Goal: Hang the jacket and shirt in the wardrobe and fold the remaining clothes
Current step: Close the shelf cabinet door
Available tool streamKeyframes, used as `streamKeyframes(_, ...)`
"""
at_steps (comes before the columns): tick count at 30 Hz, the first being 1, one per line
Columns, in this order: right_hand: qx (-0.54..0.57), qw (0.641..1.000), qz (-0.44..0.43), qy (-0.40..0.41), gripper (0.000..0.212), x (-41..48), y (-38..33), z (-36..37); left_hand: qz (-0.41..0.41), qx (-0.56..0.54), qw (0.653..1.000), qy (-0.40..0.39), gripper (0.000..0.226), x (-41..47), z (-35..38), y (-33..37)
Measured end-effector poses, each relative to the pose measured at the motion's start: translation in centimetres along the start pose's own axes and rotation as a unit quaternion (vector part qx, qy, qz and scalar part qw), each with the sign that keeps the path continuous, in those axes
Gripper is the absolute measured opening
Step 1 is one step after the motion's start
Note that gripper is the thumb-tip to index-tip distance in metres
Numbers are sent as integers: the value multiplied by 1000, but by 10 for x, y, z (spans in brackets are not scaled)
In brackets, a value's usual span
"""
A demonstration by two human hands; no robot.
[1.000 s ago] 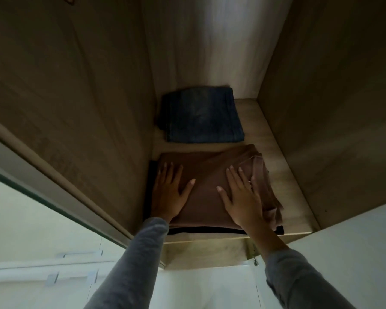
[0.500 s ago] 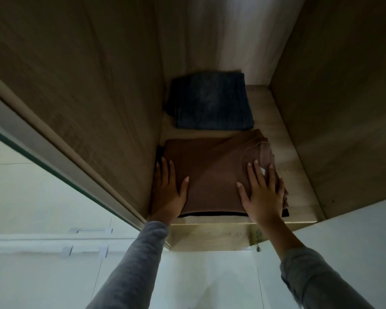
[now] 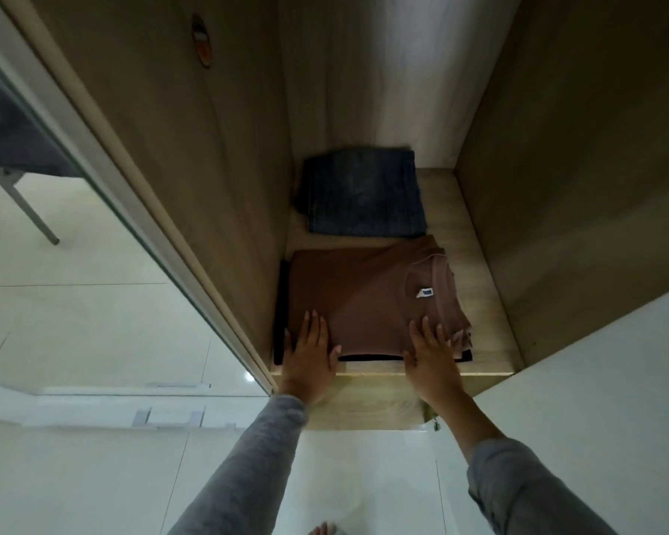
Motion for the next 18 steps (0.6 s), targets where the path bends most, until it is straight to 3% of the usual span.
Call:
streamKeyframes(3, 60, 997, -2, -47, 45, -31, -9, -26, 69, 46, 992, -92, 64, -31, -25, 20)
streamKeyframes(5, 109, 993, 1, -39, 42, -53, -16, -51, 106, 53, 988, -103, 63, -52, -50, 31)
streamKeyframes(10, 130, 992, -2, -8, 38, -112, -43, -138, 116, -6, 993, -31, 61, -104, -148, 53)
streamKeyframes(18, 162, 979, 13, 124, 41, -203, -72, -251, 159, -105, 979, 73, 59, -180, -260, 72)
Point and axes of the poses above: each hand's wrist, its own x-axis towards the middle knuckle, its own z-axis out of the palm, y = z × x, the point moved 3 cm from there along x, towards the middle knuckle
